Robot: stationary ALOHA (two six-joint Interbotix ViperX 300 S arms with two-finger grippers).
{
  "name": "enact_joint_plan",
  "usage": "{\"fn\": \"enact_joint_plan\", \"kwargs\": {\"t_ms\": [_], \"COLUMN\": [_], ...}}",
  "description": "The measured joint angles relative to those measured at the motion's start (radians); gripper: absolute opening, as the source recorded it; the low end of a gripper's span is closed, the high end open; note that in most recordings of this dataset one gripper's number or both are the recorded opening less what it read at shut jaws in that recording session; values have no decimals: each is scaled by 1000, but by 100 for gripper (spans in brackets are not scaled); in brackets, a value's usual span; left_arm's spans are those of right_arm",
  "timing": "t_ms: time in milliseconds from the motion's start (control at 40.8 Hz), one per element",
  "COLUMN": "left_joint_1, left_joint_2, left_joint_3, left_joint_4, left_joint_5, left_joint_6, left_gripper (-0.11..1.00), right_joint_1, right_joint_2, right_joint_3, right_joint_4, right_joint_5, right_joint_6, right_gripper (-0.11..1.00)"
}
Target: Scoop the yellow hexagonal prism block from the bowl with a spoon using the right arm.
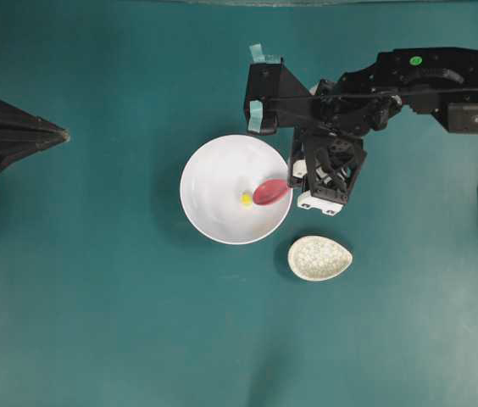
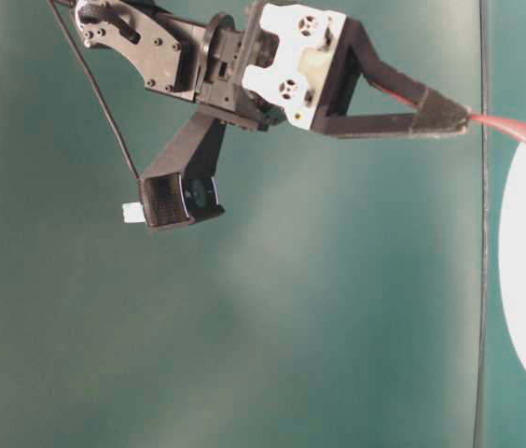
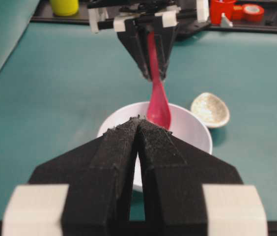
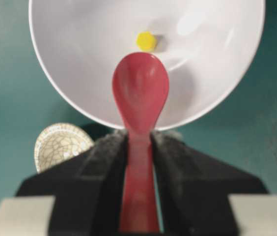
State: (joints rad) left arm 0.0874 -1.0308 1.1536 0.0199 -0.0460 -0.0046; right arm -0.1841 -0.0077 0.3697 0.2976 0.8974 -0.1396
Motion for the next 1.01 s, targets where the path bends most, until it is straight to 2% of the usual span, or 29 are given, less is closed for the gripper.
{"fn": "enact_joint_plan", "kwargs": {"t_ms": [1006], "left_joint_1": [0], "left_joint_2": [0], "left_joint_3": [-2], "left_joint_4": [2], "left_joint_5": [0], "left_joint_6": [-8], "left_gripper": [3], "right_joint_1": [3], "right_joint_2": [64], "right_joint_3": [-35], "right_joint_4": [-3], "right_joint_5": [2], "right_joint_6": [5], "right_gripper": [25]}}
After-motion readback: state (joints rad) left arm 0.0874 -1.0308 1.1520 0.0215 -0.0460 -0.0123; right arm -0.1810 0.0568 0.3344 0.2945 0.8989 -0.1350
